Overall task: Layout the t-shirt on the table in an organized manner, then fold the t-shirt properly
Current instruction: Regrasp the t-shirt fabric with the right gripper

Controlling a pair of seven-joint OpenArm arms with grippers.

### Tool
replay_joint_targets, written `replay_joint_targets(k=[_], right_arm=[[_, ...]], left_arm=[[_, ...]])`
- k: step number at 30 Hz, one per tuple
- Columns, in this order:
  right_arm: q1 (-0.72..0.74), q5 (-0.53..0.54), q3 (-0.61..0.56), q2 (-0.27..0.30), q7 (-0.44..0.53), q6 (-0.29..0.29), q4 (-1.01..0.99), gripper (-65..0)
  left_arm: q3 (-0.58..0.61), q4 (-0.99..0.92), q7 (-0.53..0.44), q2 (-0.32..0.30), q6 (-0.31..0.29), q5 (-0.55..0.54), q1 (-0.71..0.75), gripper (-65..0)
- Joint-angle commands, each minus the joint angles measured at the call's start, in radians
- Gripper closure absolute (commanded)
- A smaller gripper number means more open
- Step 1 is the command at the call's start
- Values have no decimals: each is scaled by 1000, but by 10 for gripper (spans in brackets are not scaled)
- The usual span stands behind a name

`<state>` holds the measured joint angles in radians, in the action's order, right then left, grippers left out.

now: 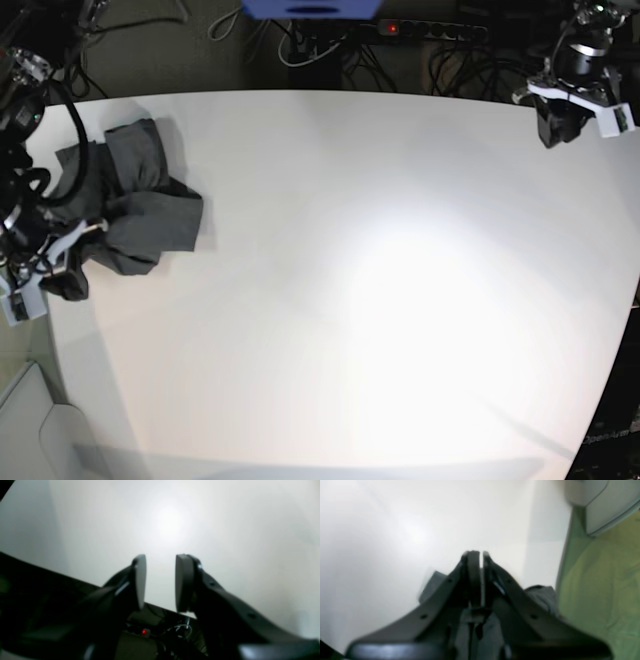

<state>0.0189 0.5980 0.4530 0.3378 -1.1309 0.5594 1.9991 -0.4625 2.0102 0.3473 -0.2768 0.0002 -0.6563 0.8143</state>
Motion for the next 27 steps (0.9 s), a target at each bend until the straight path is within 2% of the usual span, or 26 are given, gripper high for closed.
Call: replay_joint_targets(k=[1, 7, 10, 14, 17, 21, 27], right_arm=[[-9, 0, 3, 14, 32, -5, 6, -88], [-60, -120, 2, 14, 96, -2, -70, -304], [-52, -177, 2, 19, 110, -2, -122, -366], [-61, -241, 2, 7, 110, -2, -151, -374], [-76, -278, 2, -41, 111, 0, -162, -374], [-93, -283, -21, -78, 111, 0, -182, -374], [-132, -286, -96, -85, 111, -2, -182, -375]], left_arm=[[-5, 16, -21, -9, -2, -4, 6, -195], [-5, 14, -21, -9, -2, -4, 6, -195], [-5, 14, -21, -9, -4, -4, 6, -195], [-2, 14, -21, -8, -4, -4, 6, -195], [-2, 14, -21, -8, -4, -4, 6, -195], [-3, 14, -21, -8, -4, -4, 6, -195], [-3, 13, -21, -8, -4, -4, 6, -195]])
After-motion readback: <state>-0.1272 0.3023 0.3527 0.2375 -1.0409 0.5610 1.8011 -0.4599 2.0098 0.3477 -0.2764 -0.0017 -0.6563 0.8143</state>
